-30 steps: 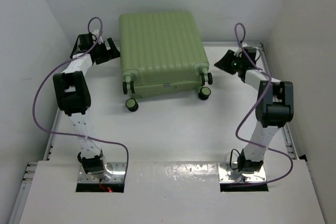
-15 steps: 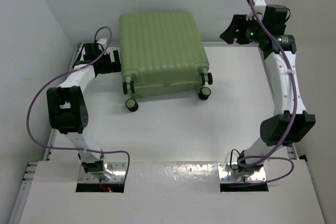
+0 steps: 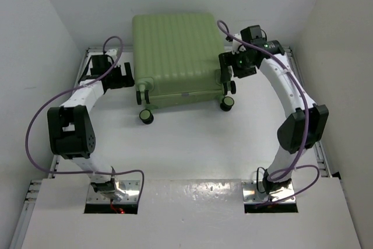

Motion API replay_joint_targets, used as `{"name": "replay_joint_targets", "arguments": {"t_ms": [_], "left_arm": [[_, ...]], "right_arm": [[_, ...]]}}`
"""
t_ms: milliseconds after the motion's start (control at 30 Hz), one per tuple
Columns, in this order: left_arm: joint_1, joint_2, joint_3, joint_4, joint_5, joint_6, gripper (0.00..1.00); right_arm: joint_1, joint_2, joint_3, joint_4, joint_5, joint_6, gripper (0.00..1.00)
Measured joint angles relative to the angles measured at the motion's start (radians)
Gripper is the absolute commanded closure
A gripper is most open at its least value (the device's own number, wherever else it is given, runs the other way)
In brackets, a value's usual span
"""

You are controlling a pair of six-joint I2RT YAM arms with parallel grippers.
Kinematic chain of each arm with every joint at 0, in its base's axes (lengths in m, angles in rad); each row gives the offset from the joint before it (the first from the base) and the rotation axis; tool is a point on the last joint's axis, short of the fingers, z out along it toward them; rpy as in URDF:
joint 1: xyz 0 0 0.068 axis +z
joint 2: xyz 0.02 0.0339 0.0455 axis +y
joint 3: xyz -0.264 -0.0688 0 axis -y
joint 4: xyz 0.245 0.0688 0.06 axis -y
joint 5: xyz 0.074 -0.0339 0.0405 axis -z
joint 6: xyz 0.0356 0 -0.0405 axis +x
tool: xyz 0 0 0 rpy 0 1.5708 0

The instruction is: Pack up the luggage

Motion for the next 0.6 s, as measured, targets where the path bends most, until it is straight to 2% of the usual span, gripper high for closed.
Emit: {"name": "replay_joint_targets", "arguments": {"t_ms": [233, 300, 400, 433, 467, 500, 533, 600], "left_arm": [[0.024, -0.040, -0.053, -0.003, -0.011, -0.004, 0.01], [0.030, -0.046, -0.061, -0.004, -0.014, -0.004, 0.01], [0.034, -0.048, -0.068, -0.002, -0.018, -0.004, 0.01], [0.035, -0.048, -0.069, -0.003, -0.019, -0.006, 0.01], [0.036, -0.048, -0.070, -0.003, -0.019, -0.008, 0.01], [0.036, -0.048, -0.070, -0.003, -0.020, -0.011, 0.01], [0.036, -0.048, -0.070, -0.002, -0.020, -0.014, 0.01], [0.036, -0.049, -0.074, 0.003, -0.020, -0.021, 0.01]], "right_arm": [[0.045, 0.052, -0.006, -0.005, 0.075, 0.002, 0.12], [0.057, 0.085, 0.000, -0.002, 0.079, 0.004, 0.16], [0.072, 0.133, 0.006, -0.025, 0.075, -0.001, 0.28], [0.074, 0.143, 0.007, -0.037, 0.081, -0.005, 0.35], [0.076, 0.146, 0.009, -0.046, 0.087, -0.012, 0.64], [0.074, 0.146, 0.011, -0.055, 0.094, -0.022, 0.86], [0.071, 0.145, 0.014, -0.060, 0.114, 0.046, 1.00], [0.056, 0.145, 0.022, -0.036, 0.108, 0.027, 1.00]]}}
